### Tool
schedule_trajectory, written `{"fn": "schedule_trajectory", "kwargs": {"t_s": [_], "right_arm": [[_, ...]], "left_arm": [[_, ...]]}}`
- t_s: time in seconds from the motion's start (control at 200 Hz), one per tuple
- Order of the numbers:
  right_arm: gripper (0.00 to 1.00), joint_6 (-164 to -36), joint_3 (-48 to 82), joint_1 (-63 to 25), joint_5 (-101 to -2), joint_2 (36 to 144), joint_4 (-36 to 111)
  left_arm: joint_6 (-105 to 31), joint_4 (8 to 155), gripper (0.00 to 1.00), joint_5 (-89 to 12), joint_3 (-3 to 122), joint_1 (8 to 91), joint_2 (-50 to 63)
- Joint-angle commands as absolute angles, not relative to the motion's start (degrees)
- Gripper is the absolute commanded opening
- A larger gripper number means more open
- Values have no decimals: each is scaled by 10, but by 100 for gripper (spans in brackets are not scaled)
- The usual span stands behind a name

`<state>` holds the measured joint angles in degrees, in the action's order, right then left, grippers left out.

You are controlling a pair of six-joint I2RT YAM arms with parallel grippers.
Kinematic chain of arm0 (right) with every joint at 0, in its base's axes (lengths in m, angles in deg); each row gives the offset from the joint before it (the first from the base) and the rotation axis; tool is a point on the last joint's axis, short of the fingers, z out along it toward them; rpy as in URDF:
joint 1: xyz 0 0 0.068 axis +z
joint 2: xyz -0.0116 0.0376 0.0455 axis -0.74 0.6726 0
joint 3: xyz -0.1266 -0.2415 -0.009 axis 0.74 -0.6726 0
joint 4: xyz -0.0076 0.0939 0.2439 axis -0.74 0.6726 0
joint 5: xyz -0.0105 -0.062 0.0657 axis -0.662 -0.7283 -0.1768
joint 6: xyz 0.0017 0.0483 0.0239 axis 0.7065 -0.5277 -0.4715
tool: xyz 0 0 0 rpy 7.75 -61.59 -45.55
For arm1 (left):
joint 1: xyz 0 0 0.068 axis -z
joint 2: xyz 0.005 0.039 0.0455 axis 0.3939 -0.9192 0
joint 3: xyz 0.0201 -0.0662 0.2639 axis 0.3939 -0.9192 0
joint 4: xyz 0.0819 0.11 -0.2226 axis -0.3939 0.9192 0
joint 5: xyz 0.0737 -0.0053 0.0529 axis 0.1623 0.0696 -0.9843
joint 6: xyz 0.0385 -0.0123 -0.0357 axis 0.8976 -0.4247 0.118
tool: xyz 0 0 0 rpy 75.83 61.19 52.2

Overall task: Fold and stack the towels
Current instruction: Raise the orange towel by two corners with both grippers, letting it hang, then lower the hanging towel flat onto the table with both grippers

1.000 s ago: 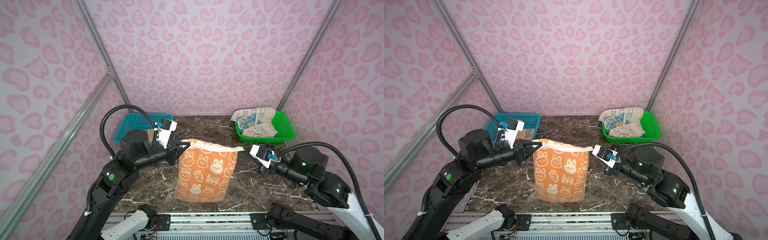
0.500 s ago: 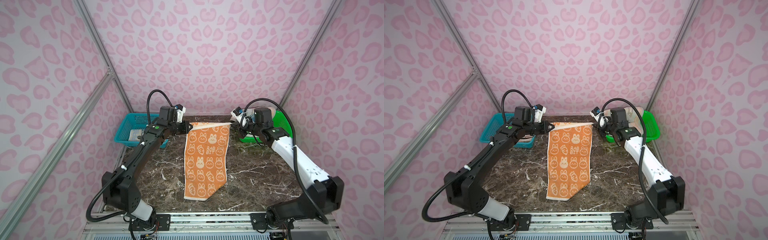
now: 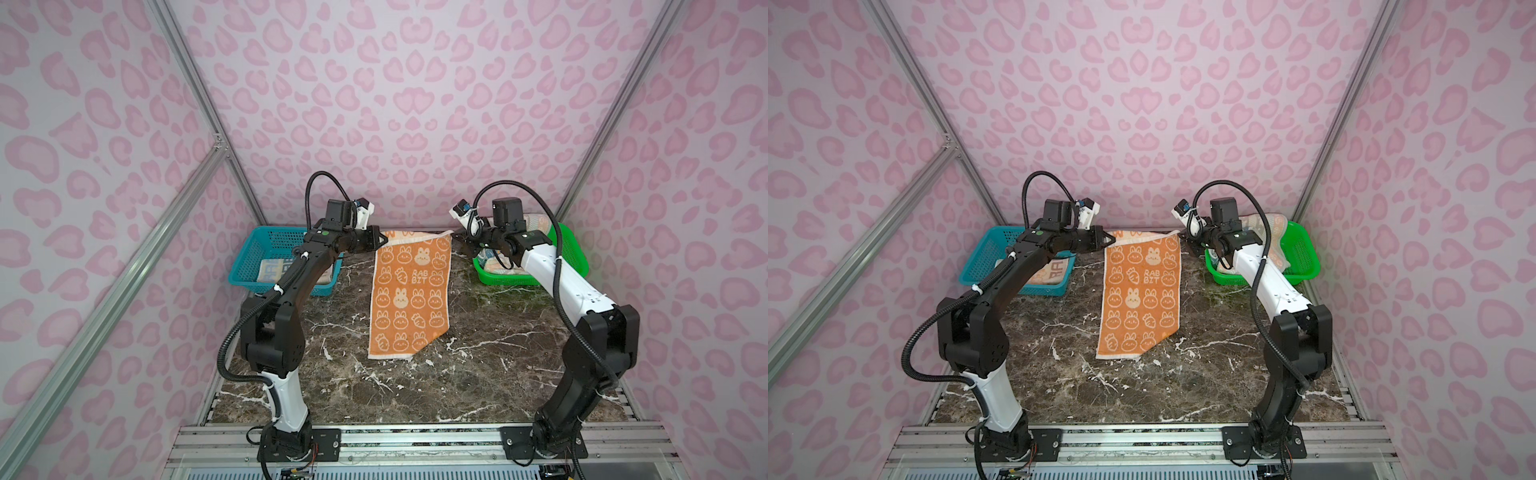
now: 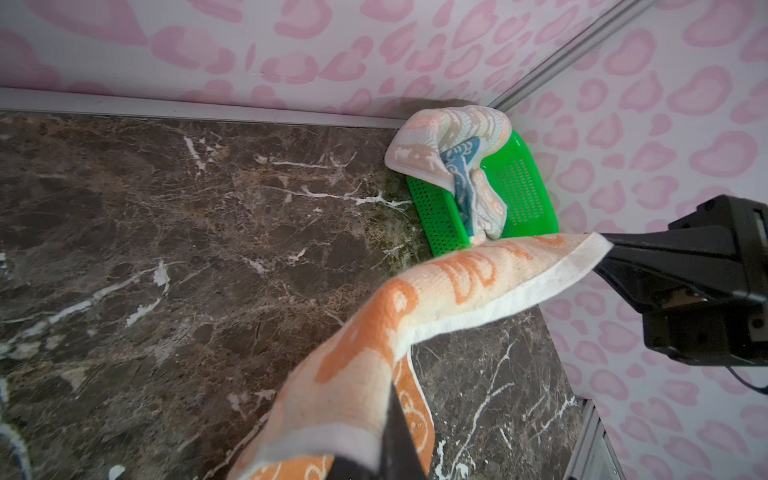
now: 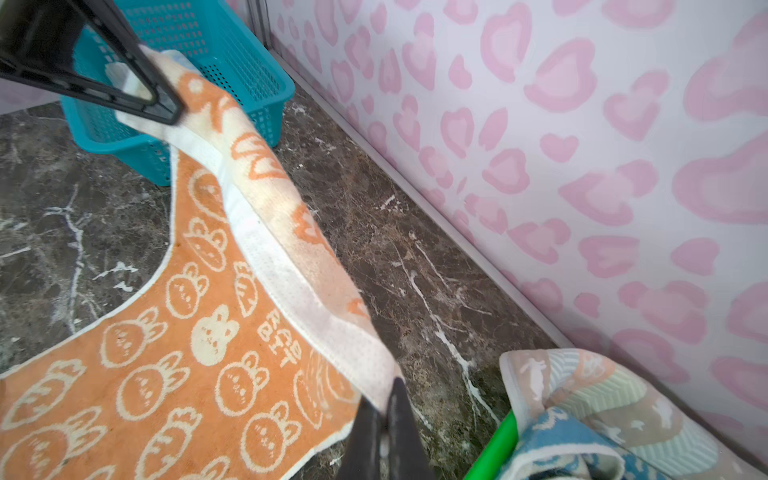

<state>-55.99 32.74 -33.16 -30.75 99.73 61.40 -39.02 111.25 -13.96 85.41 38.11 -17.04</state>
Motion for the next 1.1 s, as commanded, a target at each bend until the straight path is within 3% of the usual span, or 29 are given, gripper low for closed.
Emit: {"fn": "schedule_trajectory", "kwargs": {"t_s": [0.0,0.295,0.605,0.945,1.095], "right_arm": [[0,-547,306,-328,-264,933,610],[0,-507,230,-254,-251,700,664],[0,-567,172,-163,-276,506,617],[0,-586,152,-153,-398,495,604],[0,-606,148,-233,-359,577,612]], "left_arm": [[-351,1119,3,-86,859,382,-106],[-287,1155,3,-74,801,425,121],[-295,1157,3,-108,750,511,287],[-332,1149,3,-187,735,526,318],[-335,1147,3,-243,713,513,255]]}}
